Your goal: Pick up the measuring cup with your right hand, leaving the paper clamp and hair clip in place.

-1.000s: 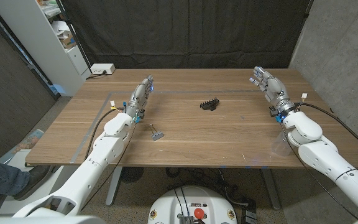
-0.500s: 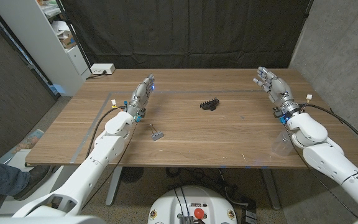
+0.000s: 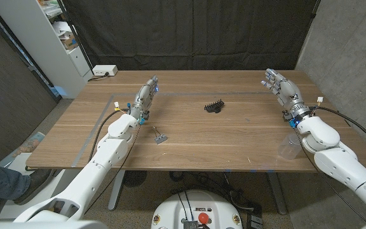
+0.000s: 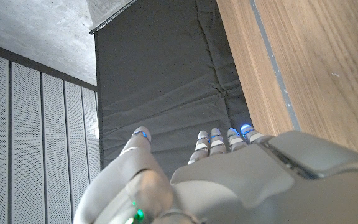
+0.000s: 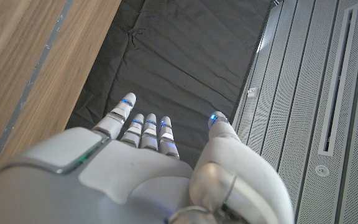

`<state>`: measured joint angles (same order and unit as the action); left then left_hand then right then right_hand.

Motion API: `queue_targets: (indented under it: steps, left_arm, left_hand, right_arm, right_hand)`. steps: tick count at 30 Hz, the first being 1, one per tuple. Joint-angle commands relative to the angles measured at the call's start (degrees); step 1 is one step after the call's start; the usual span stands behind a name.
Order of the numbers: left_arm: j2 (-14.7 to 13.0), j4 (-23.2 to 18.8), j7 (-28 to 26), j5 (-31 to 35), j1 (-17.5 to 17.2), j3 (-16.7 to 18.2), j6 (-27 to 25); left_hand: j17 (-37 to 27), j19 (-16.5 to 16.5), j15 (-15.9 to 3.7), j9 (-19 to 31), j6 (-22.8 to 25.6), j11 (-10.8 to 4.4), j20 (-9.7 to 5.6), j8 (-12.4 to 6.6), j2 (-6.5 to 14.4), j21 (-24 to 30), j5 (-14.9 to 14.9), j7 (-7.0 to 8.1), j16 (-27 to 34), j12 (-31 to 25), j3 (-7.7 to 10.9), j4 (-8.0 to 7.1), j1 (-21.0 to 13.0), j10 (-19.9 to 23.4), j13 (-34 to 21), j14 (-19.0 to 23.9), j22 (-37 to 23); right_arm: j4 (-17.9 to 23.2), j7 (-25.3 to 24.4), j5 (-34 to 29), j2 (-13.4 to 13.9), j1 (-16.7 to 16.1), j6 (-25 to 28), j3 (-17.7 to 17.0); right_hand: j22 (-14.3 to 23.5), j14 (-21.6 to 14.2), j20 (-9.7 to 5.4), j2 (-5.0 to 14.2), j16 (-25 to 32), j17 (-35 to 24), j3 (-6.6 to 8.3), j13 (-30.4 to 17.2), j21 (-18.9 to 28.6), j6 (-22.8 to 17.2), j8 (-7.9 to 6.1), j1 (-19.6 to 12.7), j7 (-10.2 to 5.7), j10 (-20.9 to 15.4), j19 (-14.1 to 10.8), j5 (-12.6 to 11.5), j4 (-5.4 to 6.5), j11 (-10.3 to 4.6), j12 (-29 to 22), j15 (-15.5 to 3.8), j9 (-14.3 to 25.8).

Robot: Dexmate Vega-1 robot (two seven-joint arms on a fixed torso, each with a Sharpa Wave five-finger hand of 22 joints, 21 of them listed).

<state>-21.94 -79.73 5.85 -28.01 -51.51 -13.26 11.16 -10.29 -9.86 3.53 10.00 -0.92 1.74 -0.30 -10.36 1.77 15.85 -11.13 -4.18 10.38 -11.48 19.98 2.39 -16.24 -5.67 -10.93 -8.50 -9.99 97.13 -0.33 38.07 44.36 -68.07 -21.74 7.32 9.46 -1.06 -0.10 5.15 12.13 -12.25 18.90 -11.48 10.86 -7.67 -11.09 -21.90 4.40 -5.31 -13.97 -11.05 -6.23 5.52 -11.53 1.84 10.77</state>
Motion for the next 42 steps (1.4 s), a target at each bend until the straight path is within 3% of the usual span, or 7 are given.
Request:
queue_targets:
  steps: [1, 42]
  left_arm:
    - [0.01, -0.09, -0.09, 0.00, -0.16, 0.02, 0.32]
    - [1.29, 3.91, 1.81, 0.69, 3.75, -0.72, 0.73]
  left_hand:
    - [-0.05, -1.57, 0.05, 0.22, -0.28, 0.19, 0.35, -0.21, 0.57, -0.31, 0.01, -0.20, 0.24, -0.17, 0.09, 0.29, -0.03, -0.52, -0.17, -0.62, -0.22]
    - [-0.06, -1.57, -0.01, 0.24, -0.33, 0.12, 0.43, -0.27, 0.75, -1.02, 0.05, -0.06, 0.29, -0.25, -0.06, 0.56, 0.02, -0.58, -0.15, -0.70, -0.28]
  right_arm:
    - [0.99, -0.30, -0.05, 0.73, -1.66, 0.14, -1.29]
    - [3.22, -1.71, -0.38, 1.93, -6.54, 0.20, -5.99]
  right_hand:
    - [0.27, -0.32, 0.12, 0.58, 0.25, -0.18, -0.29, 0.01, 0.40, -0.36, -0.22, 0.20, 0.09, -0.31, -0.67, -0.09, -0.10, -0.17, -0.10, 0.36, 0.16]
    - [0.27, -0.57, 0.19, 0.71, 0.29, -0.16, -0.56, 0.03, 0.34, -0.43, -0.22, 0.24, 0.11, -0.50, -1.01, -0.08, -0.26, -0.20, -0.13, 0.40, 0.16]
